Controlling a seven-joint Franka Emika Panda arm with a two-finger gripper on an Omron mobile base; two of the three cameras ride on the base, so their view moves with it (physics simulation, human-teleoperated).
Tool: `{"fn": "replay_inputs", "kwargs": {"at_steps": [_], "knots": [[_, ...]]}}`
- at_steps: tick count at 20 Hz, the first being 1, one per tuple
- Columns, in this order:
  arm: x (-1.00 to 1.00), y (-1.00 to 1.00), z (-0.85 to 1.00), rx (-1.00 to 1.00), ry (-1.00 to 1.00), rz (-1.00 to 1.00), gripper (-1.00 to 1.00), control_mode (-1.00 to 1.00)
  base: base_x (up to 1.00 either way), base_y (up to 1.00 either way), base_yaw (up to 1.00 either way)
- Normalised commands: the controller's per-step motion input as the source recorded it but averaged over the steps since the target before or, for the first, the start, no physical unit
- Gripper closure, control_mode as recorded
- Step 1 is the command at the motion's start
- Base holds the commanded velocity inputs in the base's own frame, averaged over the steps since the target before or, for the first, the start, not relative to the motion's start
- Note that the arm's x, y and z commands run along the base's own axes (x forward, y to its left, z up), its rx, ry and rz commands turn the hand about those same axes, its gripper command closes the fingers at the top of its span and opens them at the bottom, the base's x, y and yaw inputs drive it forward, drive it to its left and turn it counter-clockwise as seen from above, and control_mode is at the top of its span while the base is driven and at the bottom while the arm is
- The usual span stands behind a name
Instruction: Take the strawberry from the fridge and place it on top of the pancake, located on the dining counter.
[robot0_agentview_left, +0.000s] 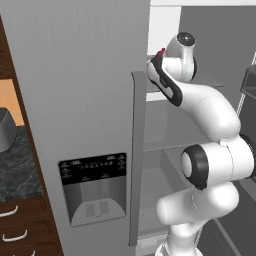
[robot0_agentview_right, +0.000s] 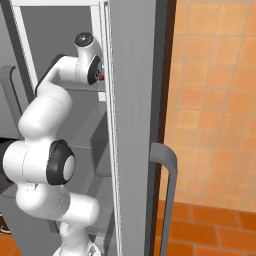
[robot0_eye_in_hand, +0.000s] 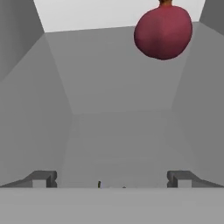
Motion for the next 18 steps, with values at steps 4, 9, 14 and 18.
{"fn": "replay_inputs", "kwargs": {"at_steps": [4, 9, 14, 18], "knots": [[0.06, 0.00, -0.13, 0.00, 0.08, 0.00, 1.00, -1.00, 0.00, 0.00, 0.00], [-0.18, -0.15, -0.24, 0.00, 0.07, -0.08, 1.00, -1.00, 0.00, 0.00, 0.00], [-0.32, -0.04, -0.22, 0.00, -0.01, -0.06, 1.00, -1.00, 0.00, 0.00, 0.00], [-0.78, 0.00, -0.07, 0.00, -0.23, -0.03, 1.00, -1.00, 0.00, 0.00, 0.00]]}}
